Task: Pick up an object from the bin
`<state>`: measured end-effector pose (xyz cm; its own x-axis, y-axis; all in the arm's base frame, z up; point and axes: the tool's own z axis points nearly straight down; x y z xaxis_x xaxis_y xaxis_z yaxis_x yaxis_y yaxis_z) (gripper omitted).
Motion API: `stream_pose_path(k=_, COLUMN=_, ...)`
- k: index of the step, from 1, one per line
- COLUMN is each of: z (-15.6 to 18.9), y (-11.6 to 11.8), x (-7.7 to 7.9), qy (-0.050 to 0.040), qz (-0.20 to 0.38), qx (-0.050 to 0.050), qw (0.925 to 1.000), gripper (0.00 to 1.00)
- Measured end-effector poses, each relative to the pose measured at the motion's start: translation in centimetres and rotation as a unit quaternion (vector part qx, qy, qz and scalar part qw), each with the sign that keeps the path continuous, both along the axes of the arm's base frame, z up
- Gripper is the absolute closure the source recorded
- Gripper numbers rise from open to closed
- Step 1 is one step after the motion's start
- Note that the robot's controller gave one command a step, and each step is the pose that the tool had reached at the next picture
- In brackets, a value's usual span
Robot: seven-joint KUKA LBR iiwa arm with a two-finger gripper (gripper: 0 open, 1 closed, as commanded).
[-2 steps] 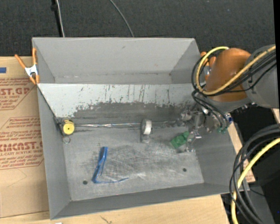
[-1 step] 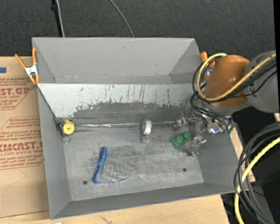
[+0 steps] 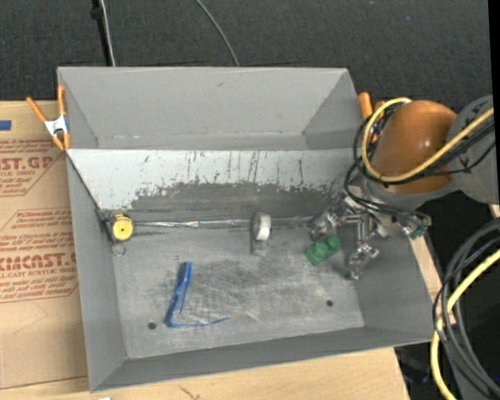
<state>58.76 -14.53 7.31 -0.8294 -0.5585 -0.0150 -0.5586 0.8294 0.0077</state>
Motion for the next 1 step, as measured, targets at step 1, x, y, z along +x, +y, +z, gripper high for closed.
stream_pose_path(k=1, z=0.07, y=0.42, x=0.17, qy=0.0020, qz=0.000, qx=-0.004, qw=1.0000, gripper=0.00)
